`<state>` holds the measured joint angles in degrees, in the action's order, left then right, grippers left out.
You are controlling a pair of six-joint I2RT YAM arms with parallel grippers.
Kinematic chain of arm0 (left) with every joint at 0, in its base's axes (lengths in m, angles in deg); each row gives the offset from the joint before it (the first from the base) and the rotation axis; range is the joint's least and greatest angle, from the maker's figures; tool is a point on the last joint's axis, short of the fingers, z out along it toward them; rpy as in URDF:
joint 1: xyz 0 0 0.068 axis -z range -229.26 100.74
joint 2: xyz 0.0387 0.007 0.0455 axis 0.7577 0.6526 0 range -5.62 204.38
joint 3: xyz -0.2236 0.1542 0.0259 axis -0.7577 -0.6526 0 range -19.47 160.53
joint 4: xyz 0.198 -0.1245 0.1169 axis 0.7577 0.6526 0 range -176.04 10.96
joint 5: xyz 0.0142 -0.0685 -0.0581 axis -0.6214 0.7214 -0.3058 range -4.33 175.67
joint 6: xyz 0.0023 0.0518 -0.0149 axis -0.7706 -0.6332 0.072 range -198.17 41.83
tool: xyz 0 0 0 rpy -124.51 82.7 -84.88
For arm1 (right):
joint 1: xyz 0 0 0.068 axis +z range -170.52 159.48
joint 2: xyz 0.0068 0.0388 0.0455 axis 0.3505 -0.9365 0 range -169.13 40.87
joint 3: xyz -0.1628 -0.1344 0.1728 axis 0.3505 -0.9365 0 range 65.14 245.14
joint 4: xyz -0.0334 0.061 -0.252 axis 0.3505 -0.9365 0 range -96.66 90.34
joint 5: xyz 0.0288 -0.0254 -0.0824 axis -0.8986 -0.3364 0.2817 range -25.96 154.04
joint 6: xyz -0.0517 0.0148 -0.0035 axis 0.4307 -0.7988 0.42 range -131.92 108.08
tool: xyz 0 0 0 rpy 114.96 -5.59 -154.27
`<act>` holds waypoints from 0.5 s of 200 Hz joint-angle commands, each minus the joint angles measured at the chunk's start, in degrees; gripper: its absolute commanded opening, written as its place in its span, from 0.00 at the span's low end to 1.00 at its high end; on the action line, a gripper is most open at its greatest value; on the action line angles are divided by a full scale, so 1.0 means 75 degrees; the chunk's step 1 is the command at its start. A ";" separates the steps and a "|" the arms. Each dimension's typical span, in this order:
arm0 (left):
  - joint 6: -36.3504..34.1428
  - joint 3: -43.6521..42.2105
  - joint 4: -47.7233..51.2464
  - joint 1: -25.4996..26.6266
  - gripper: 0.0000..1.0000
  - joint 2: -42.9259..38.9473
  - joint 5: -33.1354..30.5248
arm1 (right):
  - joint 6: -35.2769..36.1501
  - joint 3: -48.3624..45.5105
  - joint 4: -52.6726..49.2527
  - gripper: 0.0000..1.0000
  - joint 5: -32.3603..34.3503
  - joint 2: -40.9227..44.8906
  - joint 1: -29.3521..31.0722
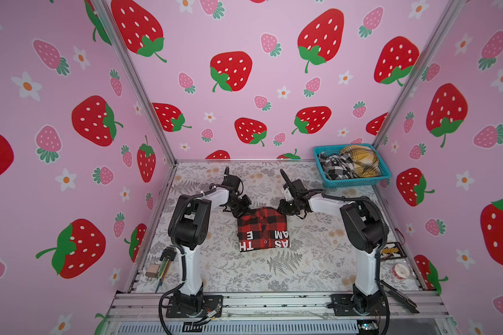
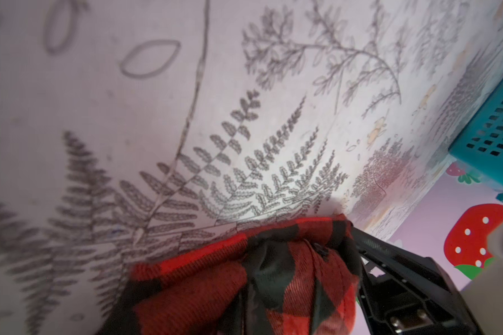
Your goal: Fold and stack the long sleeve shirts
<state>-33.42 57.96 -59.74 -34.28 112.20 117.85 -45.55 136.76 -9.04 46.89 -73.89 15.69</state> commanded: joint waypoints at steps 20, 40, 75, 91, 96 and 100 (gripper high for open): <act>-0.0351 -0.0281 0.0431 -0.0038 0.07 0.0216 -0.0398 | -0.0240 -0.0662 -0.0442 0.19 0.0095 0.0521 0.0232; -0.0338 -0.0240 0.0639 -0.0030 0.14 -0.0534 -0.0490 | -0.0166 -0.0418 -0.0814 0.20 0.0393 0.0963 0.0259; -0.0620 -0.0518 0.1344 0.0255 0.19 -0.2269 -0.0923 | -0.0070 -0.0049 -0.1467 0.23 0.1033 0.1877 0.0678; -0.0602 -0.1086 0.1385 0.0399 0.16 -0.2944 -0.0914 | -0.0125 -0.0056 -0.1712 0.24 0.1386 0.2175 0.1013; -0.0562 -0.1301 0.1360 0.0425 0.15 -0.3136 -0.0899 | -0.0153 -0.0093 -0.1770 0.25 0.1495 0.2256 0.1127; -0.0508 -0.1481 0.1320 0.0445 0.14 -0.3285 -0.0855 | -0.0179 -0.0111 -0.1812 0.25 0.1581 0.2322 0.1230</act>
<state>-36.66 52.45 -53.68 -32.53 93.16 112.67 -46.60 135.01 -17.66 53.45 -59.88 21.19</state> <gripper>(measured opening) 0.164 0.243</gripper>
